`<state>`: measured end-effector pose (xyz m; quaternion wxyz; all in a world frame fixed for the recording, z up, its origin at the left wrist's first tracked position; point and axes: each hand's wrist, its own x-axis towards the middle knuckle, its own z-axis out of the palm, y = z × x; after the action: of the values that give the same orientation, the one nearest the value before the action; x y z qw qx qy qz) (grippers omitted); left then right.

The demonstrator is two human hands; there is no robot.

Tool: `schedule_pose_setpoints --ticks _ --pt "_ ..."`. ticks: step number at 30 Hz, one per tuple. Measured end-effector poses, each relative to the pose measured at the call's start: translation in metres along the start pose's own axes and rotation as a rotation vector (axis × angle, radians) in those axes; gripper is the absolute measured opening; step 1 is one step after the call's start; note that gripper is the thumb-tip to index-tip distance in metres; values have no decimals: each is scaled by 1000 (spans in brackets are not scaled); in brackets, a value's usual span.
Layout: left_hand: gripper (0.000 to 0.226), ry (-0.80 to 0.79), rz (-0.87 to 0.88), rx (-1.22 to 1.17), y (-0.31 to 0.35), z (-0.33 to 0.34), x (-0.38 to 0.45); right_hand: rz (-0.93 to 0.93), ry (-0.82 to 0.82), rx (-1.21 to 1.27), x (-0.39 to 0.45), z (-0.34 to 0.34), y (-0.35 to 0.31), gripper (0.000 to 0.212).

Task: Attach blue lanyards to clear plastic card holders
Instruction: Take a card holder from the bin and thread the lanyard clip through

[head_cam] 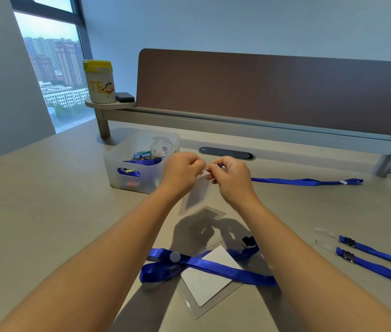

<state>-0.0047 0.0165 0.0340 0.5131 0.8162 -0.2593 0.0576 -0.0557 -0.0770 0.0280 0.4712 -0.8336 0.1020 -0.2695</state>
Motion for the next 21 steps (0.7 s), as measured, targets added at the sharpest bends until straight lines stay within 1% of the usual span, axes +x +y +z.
schedule_pose_setpoints --ticks 2,5,8,10,14,16,19,21 --pt "27 -15 -43 -121 0 0 0 58 -1 88 4 -3 -1 22" --pt "28 -115 -68 -300 3 -3 -2 164 -35 276 10 -12 -6 20" --pt "36 -178 -34 -264 -1 -3 -3 244 -90 462 15 -22 -14 23" --pt "35 -178 12 -173 -2 -1 0 255 -121 494 19 -27 -19 24" --pt "25 -119 81 -44 4 4 10 239 -126 411 29 -34 -24 25" --pt "24 -59 95 23 5 7 15 228 -133 340 36 -37 -25 24" --pt "25 73 109 179 1 7 23 170 -116 98 48 -41 -22 24" --pt "25 174 168 274 -2 6 27 117 -95 -111 56 -43 -17 22"
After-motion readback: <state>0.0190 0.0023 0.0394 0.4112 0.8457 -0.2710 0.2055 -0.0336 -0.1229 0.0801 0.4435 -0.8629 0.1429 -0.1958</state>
